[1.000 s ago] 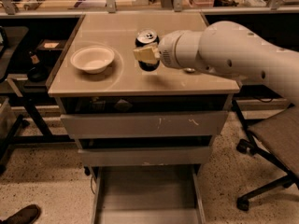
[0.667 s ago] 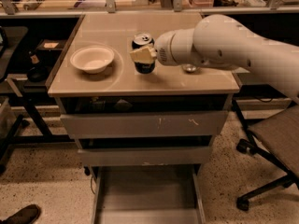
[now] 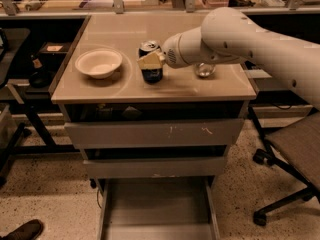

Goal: Pick pepsi can from bottom drawer and place on counter

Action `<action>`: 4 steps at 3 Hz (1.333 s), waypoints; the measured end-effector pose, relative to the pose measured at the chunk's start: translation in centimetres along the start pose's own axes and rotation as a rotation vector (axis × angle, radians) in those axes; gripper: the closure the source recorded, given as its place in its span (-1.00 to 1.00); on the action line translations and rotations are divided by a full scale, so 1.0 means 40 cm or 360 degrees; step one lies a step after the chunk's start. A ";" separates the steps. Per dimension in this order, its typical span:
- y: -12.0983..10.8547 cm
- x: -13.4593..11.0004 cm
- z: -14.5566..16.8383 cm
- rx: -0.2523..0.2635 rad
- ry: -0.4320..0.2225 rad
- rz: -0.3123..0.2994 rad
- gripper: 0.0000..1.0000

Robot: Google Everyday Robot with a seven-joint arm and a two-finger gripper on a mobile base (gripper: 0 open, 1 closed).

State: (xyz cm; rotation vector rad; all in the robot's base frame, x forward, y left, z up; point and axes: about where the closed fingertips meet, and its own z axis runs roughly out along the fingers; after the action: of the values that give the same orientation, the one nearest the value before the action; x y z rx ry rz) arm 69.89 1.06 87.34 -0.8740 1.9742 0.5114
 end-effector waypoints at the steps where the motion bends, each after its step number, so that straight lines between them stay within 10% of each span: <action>1: -0.003 0.021 0.016 -0.0038 0.0027 0.0013 1.00; 4: -0.003 0.021 0.017 -0.0039 0.0028 0.0013 -0.29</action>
Offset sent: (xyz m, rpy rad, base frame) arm 0.0015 0.0001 -0.0095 0.0002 0.0230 0.0148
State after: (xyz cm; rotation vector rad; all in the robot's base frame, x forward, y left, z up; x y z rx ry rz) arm 70.04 1.10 86.27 -0.8890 1.9917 0.5352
